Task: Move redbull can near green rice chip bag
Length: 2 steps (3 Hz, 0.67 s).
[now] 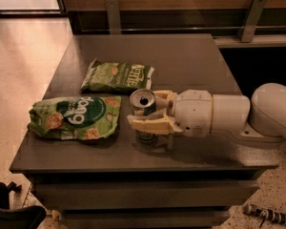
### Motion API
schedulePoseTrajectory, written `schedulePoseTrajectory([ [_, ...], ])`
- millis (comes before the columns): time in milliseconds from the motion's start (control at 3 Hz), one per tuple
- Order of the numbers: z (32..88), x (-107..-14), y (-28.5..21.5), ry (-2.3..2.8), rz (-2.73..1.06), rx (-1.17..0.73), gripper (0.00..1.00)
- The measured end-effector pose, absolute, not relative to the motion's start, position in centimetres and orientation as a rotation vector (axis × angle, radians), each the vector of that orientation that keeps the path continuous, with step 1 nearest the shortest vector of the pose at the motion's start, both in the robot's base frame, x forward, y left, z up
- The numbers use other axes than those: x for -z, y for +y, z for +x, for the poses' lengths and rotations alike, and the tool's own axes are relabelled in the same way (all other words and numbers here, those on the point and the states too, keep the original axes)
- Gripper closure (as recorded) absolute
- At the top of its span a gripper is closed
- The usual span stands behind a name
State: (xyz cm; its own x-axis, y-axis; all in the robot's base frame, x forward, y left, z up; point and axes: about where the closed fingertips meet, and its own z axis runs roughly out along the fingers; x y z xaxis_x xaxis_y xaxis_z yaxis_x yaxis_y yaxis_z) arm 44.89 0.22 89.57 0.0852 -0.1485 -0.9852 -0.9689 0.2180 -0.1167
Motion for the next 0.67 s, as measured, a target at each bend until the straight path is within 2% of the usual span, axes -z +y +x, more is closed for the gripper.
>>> schedulePoseTrajectory([
  [333, 44.79, -89.64, 0.51, 1.329, -1.188, -0.900, 0.52],
  [667, 44.74, -89.68, 0.66, 1.327, -1.191, -0.901, 0.31],
])
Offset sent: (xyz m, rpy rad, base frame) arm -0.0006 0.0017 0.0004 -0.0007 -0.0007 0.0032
